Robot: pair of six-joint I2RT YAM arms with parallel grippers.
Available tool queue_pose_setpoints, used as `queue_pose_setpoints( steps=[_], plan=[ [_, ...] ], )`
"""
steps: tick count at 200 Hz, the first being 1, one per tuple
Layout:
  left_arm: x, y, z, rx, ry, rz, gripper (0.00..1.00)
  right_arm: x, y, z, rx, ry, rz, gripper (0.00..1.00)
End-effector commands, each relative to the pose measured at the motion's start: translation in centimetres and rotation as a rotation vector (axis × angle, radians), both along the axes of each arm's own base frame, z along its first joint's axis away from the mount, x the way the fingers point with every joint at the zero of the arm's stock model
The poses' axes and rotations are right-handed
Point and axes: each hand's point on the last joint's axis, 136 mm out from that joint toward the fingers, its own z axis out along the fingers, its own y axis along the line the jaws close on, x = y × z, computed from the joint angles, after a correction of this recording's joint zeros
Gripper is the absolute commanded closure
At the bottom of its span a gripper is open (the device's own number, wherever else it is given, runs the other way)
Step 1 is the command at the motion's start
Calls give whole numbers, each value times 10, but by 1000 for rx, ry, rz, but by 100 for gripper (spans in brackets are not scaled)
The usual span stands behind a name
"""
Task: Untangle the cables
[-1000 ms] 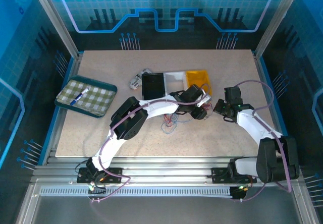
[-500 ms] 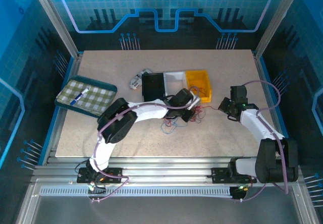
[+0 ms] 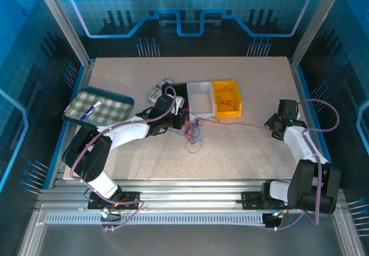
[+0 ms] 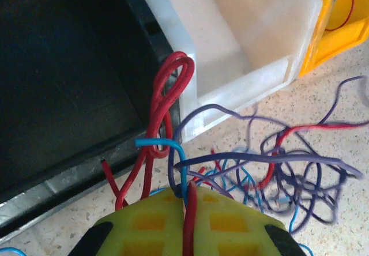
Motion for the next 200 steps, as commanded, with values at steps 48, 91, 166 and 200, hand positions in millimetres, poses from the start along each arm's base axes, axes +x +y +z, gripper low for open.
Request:
queue_pose_setpoints(
  steps=[48,91,166,200],
  plan=[
    [5,36,-4,5,25,122,100,-49,-79,32,-162,44,-322,100],
    [0,51,-7,20,29,168,100,-64,-98,36,-179,59,-422,100],
    [-65,-59,32,10,-27,-370,100,13,-5,83,-185,-191,12,100],
    [-78,-84,19,6,42,-466,100,28,41,157,-339,-331,158,100]
  ],
)
